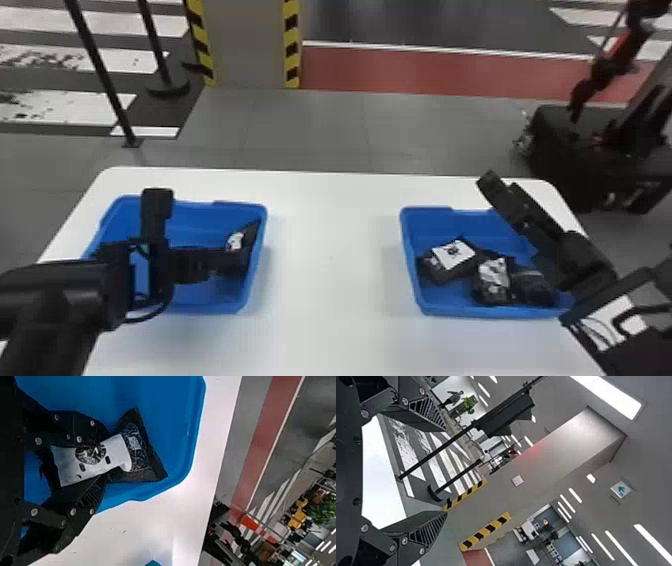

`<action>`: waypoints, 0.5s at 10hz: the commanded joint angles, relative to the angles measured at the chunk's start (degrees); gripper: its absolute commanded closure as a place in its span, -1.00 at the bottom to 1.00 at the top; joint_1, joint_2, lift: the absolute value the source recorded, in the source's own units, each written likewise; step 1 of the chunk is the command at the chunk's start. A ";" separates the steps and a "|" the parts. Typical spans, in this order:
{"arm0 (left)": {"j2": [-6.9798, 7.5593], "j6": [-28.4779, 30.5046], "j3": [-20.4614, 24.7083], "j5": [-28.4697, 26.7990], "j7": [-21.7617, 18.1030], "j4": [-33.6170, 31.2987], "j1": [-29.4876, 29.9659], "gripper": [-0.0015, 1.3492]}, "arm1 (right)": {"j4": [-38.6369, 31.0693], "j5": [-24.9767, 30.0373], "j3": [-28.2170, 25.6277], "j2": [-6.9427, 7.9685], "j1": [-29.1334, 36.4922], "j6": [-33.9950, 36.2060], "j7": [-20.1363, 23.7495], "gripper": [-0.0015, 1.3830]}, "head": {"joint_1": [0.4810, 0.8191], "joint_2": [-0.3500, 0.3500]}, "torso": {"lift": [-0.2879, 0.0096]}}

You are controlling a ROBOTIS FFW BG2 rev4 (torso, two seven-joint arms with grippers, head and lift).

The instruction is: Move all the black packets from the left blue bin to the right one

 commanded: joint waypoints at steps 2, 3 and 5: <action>0.49 4.95 2.05 -0.61 -0.55 -14.32 6.90 0.76 | -0.04 -0.12 0.53 0.05 0.02 0.90 0.00 -0.55 | 0.27 -0.15 | 0.20; 0.58 7.91 4.33 0.27 -0.63 -24.44 12.11 0.76 | -0.18 -0.12 1.05 0.05 -0.26 1.74 0.09 -0.55 | 0.27 -0.14 | 0.20; 1.28 12.13 5.65 2.12 -1.51 -37.24 17.59 0.76 | -0.18 -0.12 1.67 0.05 -0.40 3.29 0.44 -0.55 | 0.27 -0.09 | 0.20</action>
